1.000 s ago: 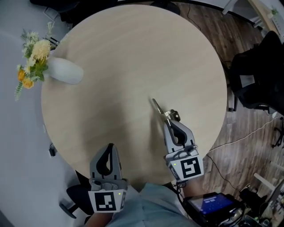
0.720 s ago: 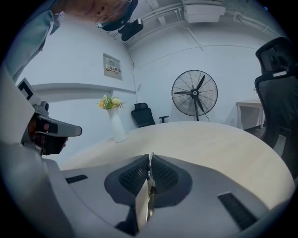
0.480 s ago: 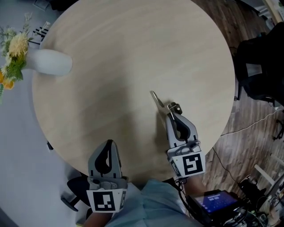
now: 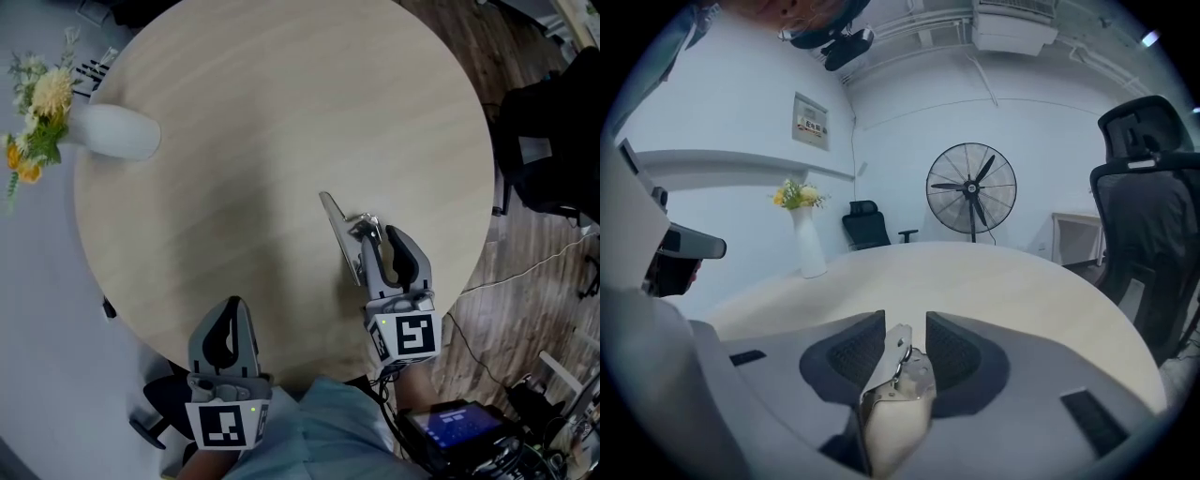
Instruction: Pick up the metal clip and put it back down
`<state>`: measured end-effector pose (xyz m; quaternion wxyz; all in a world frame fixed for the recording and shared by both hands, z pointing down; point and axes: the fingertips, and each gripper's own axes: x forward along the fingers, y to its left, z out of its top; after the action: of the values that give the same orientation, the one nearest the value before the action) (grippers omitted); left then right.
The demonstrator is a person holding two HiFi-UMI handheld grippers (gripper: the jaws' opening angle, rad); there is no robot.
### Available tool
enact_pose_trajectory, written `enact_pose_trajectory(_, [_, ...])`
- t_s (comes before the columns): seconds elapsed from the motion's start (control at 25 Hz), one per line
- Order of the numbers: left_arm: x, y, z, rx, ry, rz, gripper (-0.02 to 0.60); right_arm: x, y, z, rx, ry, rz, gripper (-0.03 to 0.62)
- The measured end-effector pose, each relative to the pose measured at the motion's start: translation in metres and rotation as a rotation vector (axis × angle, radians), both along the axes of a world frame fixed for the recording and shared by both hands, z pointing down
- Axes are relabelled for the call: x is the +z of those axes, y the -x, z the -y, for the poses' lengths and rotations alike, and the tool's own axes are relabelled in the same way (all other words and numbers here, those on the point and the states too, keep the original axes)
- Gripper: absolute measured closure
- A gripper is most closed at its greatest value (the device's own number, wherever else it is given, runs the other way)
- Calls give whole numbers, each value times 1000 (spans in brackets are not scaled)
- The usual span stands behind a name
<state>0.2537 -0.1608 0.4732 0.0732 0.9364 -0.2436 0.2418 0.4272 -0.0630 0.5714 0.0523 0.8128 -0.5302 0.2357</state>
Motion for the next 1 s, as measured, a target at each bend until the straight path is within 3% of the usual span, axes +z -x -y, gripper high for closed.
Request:
enact_pose_trajectory(0.2, [-20, 5, -6, -7, -29, -32, 561, -28, 1, -4, 0, -27, -42, 468])
enact_pose_trajectory(0.48, [-86, 17, -11, -47, -122, -139, 561, -110, 19, -1, -44, -129, -111, 468])
enact_pose_trajectory(0.84, [-163, 78, -3, -40, -209, -261, 563, -217, 108, 10, -96, -267, -208, 498])
enact_pose_trajectory(1.0, [-185, 116, 1, -12, -222, -306, 562, -239, 163, 14, -99, -262, -224, 526])
